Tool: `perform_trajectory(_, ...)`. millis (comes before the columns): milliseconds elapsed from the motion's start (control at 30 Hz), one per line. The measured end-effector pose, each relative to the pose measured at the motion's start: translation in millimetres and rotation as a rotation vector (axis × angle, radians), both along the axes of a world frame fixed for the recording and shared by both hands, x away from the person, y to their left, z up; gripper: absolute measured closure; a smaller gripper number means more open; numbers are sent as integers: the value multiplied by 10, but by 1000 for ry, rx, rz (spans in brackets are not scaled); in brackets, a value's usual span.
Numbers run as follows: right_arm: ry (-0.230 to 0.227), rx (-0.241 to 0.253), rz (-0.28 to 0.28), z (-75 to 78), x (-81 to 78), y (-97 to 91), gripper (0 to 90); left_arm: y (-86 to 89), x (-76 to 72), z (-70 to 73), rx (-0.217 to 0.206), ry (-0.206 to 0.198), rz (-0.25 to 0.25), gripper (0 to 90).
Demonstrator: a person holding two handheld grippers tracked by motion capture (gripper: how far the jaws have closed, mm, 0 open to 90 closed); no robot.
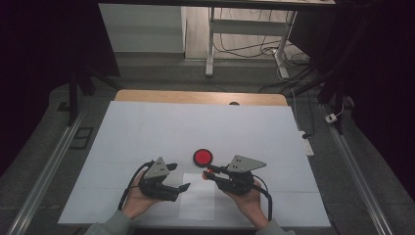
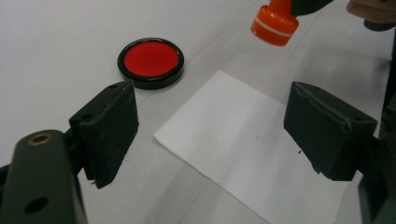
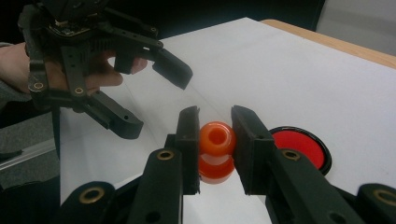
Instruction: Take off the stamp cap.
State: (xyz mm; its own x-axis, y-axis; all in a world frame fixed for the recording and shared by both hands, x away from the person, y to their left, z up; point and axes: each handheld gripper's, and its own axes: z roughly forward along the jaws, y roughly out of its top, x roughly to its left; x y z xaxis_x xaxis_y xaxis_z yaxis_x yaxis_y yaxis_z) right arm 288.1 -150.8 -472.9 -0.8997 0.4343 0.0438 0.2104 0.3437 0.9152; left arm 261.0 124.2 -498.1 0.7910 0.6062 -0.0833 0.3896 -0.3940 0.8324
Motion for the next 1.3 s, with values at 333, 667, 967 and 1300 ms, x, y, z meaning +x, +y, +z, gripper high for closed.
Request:
perform_trajectory(333,-2,6,-4,4,-3,-5,720,-90,7,34,17,-5,-21,183)
perform_trajectory(667,-10,19,-2,31,-17,-8,721,-270,61,145,26,-12,-54,184)
perform_trajectory(967,-9,15,1,26,-23,2,721,-354,95,175,-28,-15,-67,185)
perform_trajectory(1300,-14,10,8,14,-46,19,721,-484,114,100,15,-5,-98,198)
